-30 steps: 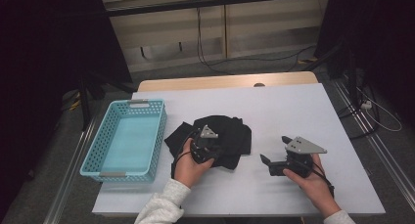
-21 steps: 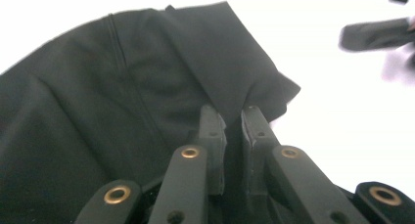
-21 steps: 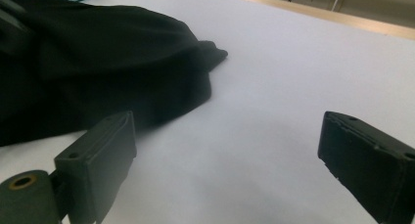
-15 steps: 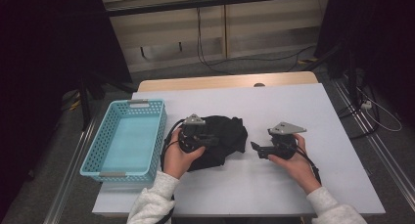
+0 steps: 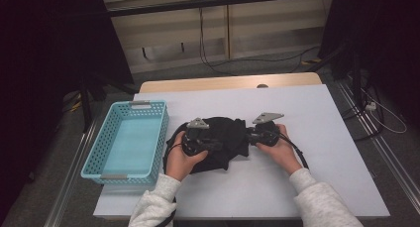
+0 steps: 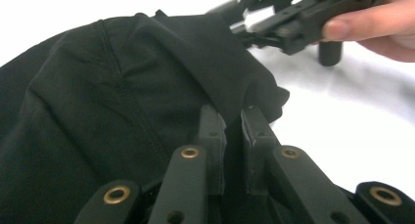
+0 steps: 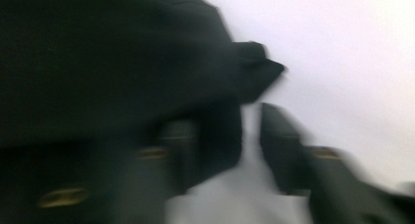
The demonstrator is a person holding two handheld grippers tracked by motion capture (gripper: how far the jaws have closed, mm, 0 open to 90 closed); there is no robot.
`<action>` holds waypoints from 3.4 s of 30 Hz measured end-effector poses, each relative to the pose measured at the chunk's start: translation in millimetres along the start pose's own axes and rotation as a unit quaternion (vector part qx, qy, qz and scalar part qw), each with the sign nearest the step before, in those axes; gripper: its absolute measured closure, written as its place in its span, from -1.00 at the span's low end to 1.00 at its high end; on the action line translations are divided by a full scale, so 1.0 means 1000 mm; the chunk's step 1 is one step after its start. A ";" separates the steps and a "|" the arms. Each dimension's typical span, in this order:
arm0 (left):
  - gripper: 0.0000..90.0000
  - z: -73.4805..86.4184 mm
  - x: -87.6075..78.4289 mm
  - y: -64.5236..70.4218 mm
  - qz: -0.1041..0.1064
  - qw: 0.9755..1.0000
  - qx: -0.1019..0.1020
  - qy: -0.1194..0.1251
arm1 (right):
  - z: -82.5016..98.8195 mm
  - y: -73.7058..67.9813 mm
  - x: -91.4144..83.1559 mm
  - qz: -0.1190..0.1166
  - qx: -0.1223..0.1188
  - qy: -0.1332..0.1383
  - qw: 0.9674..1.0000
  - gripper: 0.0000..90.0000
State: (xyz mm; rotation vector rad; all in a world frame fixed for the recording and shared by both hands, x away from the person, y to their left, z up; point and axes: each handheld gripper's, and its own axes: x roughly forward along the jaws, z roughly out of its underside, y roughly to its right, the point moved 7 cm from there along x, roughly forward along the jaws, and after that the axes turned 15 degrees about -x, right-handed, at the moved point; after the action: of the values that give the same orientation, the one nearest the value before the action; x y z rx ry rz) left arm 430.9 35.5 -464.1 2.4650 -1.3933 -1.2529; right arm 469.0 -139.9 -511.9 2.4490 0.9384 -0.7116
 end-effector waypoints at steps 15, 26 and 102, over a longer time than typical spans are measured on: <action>0.85 -0.012 -0.005 0.006 0.018 0.999 -0.002 0.033 | 0.017 0.022 -0.067 0.023 0.022 0.029 0.999 1.00; 0.90 -0.016 -0.009 -0.004 0.011 0.998 -0.018 0.053 | 0.056 0.027 -0.100 0.052 0.049 0.008 0.997 1.00; 0.93 -0.021 -0.044 -0.055 -0.058 0.983 -0.123 0.126 | 0.046 0.013 -0.087 0.061 -0.001 -0.017 0.998 0.69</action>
State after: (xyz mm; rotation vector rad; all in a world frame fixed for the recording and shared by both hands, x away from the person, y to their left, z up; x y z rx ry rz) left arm 471.3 94.0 -444.8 2.4567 -0.9840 -1.0145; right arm 408.4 -216.5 -493.9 2.4597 0.7684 -0.7072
